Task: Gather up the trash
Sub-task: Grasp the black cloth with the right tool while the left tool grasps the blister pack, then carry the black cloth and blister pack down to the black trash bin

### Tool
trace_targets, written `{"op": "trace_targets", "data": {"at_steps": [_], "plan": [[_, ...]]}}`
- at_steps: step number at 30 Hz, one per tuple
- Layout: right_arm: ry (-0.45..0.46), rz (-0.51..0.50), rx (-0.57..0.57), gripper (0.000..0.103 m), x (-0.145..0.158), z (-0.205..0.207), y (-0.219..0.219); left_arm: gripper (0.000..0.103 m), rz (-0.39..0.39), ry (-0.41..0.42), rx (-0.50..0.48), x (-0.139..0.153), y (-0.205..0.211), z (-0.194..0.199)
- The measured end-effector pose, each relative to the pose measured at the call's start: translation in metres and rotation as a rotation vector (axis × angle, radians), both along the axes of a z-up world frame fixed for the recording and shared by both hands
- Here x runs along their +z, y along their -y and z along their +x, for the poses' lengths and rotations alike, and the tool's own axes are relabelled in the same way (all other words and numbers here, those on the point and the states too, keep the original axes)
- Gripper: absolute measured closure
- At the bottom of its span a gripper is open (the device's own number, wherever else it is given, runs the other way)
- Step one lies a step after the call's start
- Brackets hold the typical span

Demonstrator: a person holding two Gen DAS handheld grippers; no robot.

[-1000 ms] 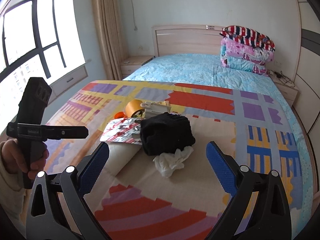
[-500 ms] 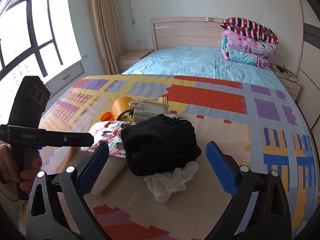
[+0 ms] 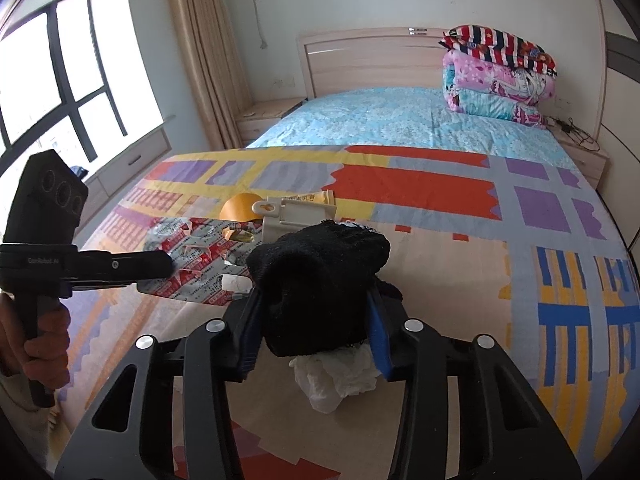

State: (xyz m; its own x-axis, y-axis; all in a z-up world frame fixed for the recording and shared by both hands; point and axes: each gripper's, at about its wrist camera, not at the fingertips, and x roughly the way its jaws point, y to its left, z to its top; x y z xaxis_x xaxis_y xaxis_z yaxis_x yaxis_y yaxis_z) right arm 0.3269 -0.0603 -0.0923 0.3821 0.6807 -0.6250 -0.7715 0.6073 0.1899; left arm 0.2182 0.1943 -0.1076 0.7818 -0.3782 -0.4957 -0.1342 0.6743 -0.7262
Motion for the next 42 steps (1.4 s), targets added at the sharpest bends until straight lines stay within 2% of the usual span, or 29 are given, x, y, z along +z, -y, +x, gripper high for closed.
{"op": "trace_targets", "data": {"at_steps": [12, 20, 30, 39, 42], "plan": [[0.072, 0.064, 0.013, 0.063, 0.041, -0.024, 0.013, 0.095, 0.059, 0.074, 0.021, 0.047, 0.014, -0.032], [0.112, 0.052, 0.01, 0.063, 0.059, -0.058, 0.032, 0.095, 0.109, 0.091, 0.007, 0.069, 0.041, -0.06], [0.141, 0.037, 0.033, 0.063, 0.067, -0.11, 0.067, 0.095, 0.15, 0.067, -0.049, 0.069, 0.078, -0.102], [0.155, 0.026, 0.056, 0.063, 0.062, -0.165, 0.096, 0.095, 0.162, 0.07, -0.103, 0.061, 0.115, -0.143], [0.148, 0.022, 0.067, 0.063, 0.058, -0.184, 0.104, 0.095, 0.188, 0.049, -0.124, 0.056, 0.128, -0.156]]}}
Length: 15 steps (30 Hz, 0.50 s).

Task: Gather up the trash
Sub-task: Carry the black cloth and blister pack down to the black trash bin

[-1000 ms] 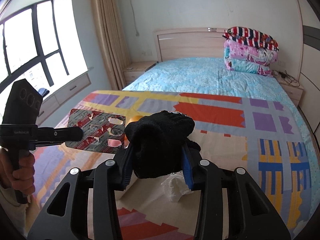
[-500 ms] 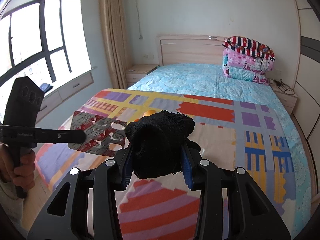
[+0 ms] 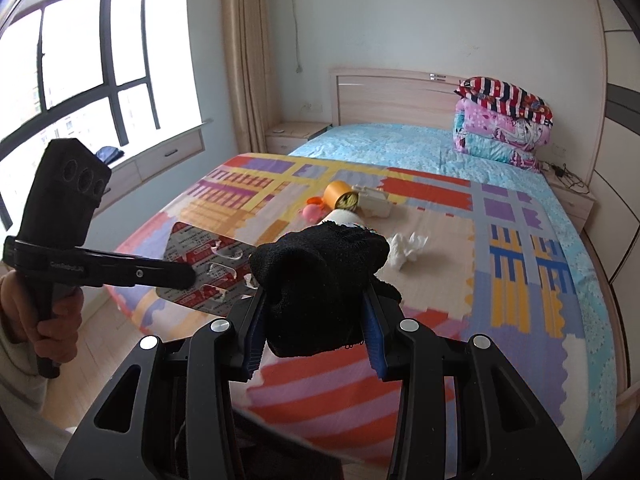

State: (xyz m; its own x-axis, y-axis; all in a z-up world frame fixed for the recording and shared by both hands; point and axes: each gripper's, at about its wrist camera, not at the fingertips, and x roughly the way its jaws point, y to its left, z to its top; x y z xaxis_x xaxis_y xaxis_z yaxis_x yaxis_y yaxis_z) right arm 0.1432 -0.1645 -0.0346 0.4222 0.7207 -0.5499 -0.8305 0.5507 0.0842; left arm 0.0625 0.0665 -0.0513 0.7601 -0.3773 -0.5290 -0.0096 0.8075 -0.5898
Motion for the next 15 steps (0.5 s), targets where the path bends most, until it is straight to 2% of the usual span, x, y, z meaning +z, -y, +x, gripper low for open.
{"op": "trace_targets", "data": {"at_steps": [8, 15], "plan": [[-0.071, -0.034, 0.04, 0.062, -0.027, -0.038, 0.014, 0.095, 0.028, -0.052, -0.073, -0.023, 0.028, -0.03], [-0.16, -0.092, 0.061, 0.062, -0.067, -0.061, 0.026, 0.095, 0.023, -0.119, -0.119, -0.054, 0.047, -0.048]]}}
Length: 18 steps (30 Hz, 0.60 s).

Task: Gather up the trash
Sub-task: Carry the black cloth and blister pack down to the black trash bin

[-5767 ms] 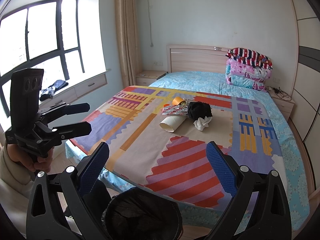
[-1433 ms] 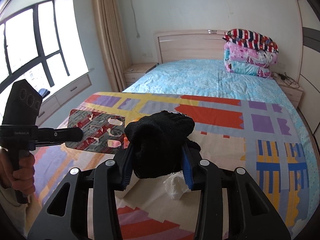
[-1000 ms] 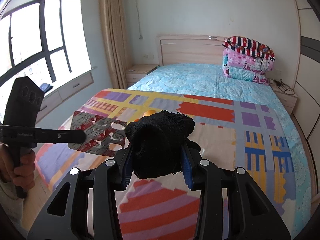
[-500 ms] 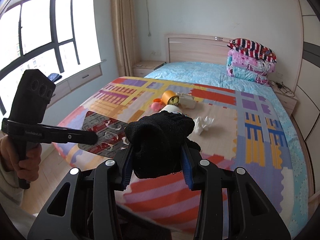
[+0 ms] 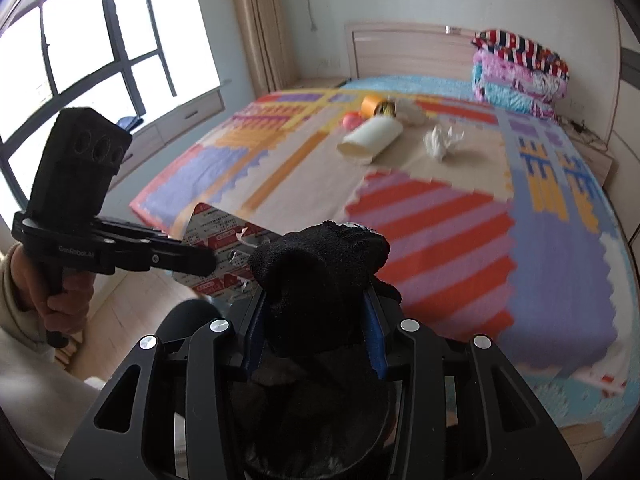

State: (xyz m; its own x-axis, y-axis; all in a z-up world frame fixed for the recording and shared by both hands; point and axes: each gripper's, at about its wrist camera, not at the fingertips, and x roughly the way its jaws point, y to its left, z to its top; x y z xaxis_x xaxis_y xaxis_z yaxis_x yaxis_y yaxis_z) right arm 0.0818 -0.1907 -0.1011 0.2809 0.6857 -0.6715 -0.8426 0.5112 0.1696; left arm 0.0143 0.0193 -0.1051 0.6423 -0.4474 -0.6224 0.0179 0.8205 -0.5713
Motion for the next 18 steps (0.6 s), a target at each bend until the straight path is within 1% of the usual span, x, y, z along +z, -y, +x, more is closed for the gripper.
{"op": "trace_targets", "data": {"at_steps": [4, 6, 10, 13, 16, 18], "plan": [[-0.064, -0.061, 0.009, 0.062, -0.032, -0.006, 0.002, 0.095, 0.005, -0.065, -0.028, -0.025, 0.01, -0.005], [-0.092, -0.082, 0.003, 0.062, -0.045, -0.008, 0.003, 0.095, 0.052, -0.087, -0.06, -0.036, 0.019, -0.008], [-0.129, -0.125, 0.003, 0.061, -0.07, -0.011, 0.003, 0.095, 0.129, -0.141, -0.067, -0.056, 0.026, -0.014], [-0.143, -0.175, -0.006, 0.061, -0.087, -0.012, 0.0, 0.095, 0.145, -0.187, -0.06, -0.076, 0.029, -0.016], [-0.176, -0.232, 0.003, 0.059, -0.112, -0.015, -0.004, 0.095, 0.16, -0.23, -0.066, -0.094, 0.034, -0.016], [-0.168, -0.284, 0.004, 0.059, -0.128, -0.019, -0.008, 0.095, 0.16, -0.253, -0.068, -0.105, 0.034, -0.015]]}}
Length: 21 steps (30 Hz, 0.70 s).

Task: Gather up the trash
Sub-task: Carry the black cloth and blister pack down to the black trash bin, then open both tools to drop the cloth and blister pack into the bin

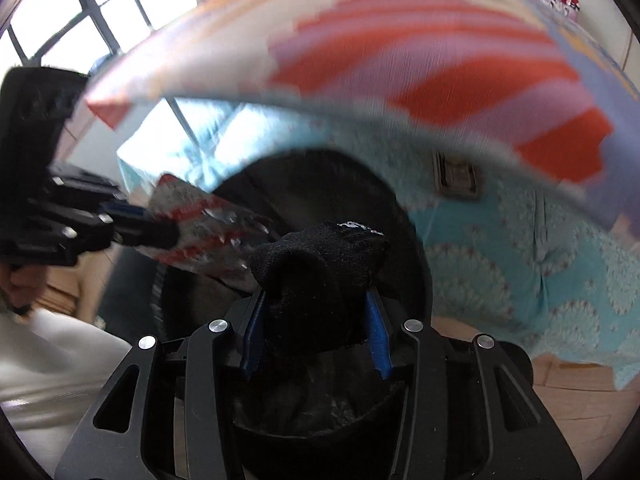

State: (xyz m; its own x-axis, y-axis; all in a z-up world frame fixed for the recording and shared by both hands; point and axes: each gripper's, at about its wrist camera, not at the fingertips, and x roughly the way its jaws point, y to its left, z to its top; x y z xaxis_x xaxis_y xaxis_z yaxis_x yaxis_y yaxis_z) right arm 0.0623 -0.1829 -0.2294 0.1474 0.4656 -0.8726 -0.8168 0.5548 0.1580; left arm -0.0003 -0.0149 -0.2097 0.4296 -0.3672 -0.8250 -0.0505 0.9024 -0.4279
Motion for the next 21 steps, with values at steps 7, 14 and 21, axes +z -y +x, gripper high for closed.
{"op": "trace_targets", "data": {"at_steps": [7, 14, 21], "plan": [[-0.083, -0.048, 0.018, 0.053, -0.031, -0.006, -0.007, 0.095, -0.009, -0.044, 0.007, -0.02, 0.0, 0.004], [-0.09, -0.03, 0.019, 0.042, -0.027, -0.004, -0.009, 0.093, -0.002, -0.066, 0.005, -0.025, 0.005, 0.008], [-0.079, -0.015, -0.005, 0.041, -0.022, 0.007, -0.008, 0.055, 0.017, -0.061, 0.008, -0.021, 0.007, 0.008]]}}
